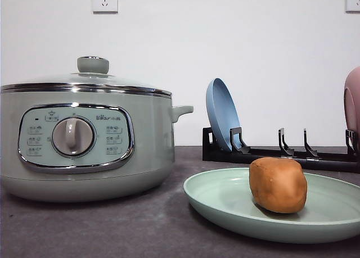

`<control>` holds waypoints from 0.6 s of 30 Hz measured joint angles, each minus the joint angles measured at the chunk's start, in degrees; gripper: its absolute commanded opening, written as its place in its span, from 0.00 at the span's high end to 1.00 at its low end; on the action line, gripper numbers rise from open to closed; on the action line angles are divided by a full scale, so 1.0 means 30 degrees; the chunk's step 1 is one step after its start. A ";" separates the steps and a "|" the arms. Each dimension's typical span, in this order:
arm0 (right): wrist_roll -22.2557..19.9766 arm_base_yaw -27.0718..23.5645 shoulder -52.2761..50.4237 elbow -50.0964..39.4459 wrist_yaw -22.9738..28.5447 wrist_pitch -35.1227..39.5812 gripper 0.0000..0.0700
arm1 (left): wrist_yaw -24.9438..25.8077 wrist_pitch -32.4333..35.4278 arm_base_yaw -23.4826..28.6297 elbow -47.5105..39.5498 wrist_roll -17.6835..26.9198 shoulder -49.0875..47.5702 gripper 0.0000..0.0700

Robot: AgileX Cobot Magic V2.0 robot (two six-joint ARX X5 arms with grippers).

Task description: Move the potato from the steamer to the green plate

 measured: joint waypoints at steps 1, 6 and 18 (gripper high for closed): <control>0.0000 0.0000 0.0000 0.0000 0.0000 0.0000 1.00 | 0.0002 0.0000 0.0000 0.0000 0.0000 0.0000 1.00; 0.0000 0.0000 0.0000 0.0000 0.0000 0.0007 1.00 | 0.0002 0.0000 0.0000 0.0000 0.0000 0.0000 1.00; 0.0000 0.0000 0.0000 0.0000 0.0000 0.0007 1.00 | 0.0002 0.0000 0.0000 0.0000 0.0000 0.0000 1.00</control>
